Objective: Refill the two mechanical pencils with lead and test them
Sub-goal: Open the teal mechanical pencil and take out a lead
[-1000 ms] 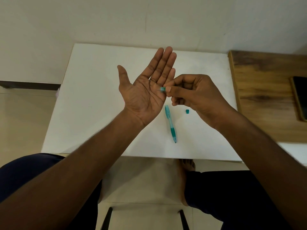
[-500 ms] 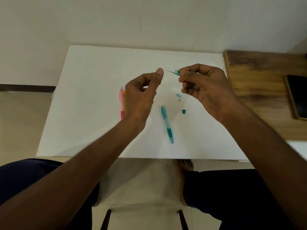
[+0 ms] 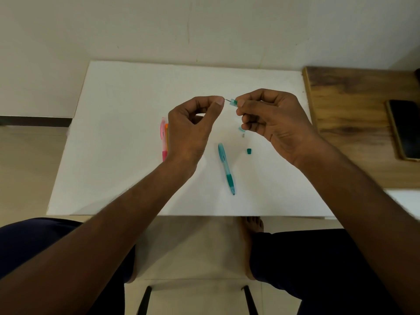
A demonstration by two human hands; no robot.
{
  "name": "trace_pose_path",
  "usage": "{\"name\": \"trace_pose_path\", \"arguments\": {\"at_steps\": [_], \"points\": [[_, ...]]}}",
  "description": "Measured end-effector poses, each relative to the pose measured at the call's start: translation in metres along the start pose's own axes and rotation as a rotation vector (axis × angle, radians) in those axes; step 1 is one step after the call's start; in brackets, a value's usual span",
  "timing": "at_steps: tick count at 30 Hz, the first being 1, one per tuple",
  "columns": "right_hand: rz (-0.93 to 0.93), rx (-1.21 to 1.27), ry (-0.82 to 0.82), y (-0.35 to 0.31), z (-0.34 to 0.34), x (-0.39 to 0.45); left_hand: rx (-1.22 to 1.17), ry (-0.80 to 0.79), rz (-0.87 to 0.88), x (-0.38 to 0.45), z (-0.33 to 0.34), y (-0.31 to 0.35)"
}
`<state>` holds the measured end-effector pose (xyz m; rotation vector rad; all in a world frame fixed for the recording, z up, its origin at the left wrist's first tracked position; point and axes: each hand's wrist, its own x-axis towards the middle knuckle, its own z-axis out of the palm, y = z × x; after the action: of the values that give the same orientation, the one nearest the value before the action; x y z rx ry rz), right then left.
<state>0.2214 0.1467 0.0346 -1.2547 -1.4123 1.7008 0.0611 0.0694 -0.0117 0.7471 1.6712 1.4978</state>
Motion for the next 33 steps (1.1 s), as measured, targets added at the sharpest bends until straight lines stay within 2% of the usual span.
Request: {"name": "trace_pose_path", "arguments": {"at_steps": [15,20,23,27,30,33], "points": [[0.001,0.004,-0.006,0.003,-0.004,0.003,0.057,0.019,0.015,0.004,-0.004,0.002],[-0.007,0.059,0.021,-0.004,-0.025,0.006,0.042,0.010,0.055,0.022,-0.021,0.012],[0.002,0.112,0.111,-0.006,-0.041,0.008,0.179,-0.015,0.046,0.036,-0.042,0.015],[0.005,0.118,0.124,-0.005,-0.046,0.010,0.576,-0.279,-0.101,0.044,-0.055,0.007],[0.006,0.106,0.102,-0.003,-0.043,0.011,0.796,-0.402,-0.158,0.047,-0.058,0.002],[0.012,0.105,0.091,-0.002,-0.041,0.010,0.915,-0.400,-0.115,0.051,-0.058,-0.003]]}}
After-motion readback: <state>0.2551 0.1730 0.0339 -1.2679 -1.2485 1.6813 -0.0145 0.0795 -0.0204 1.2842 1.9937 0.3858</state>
